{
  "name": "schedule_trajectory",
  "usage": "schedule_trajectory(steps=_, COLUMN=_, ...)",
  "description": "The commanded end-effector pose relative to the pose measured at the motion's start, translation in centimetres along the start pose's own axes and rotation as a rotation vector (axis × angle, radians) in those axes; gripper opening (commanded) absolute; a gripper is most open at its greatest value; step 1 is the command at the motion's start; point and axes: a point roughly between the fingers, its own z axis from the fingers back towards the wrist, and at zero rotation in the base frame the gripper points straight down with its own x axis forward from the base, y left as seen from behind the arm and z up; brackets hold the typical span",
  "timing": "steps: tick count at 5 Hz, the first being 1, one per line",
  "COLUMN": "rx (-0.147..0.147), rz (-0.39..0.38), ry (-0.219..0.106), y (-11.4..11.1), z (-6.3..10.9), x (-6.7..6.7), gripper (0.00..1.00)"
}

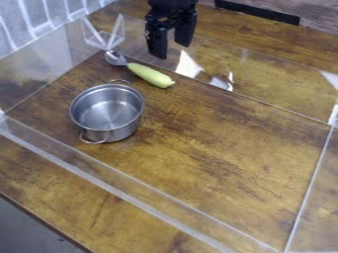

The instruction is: Move the green spoon to the left

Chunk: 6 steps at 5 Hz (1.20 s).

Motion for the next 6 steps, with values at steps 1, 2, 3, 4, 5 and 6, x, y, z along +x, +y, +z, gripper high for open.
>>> schedule_trajectory(steps=1, rx=-0.037, rz=0.073, ry=-0.020, y=0.1, z=1.0, x=1.3, gripper=1.00)
schedule_trajectory(steps=2, rx=-0.021, rz=0.103, ry=-0.029, y=0.0, z=0.1, x=1.0, gripper=1.00)
schedule_trajectory(steps=3, rx=-0.012, rz=0.128, ry=-0.031, y=-0.1, z=-0.3, x=0.7, gripper=0.00)
schedule_trajectory(steps=4, rx=-0.008, rz=0.112, ry=-0.034, y=-0.2, z=-0.9, x=0.7, gripper=0.00)
schedule_trajectory(steps=5, rx=0.007, rz=0.100, ry=-0.032, y=-0.4, z=-0.6, x=1.1, gripper=0.00)
schedule_trajectory(steps=6, rx=0.020, rz=0.087, ry=-0.037, y=-0.5, z=-0.2, x=1.6, gripper=0.00)
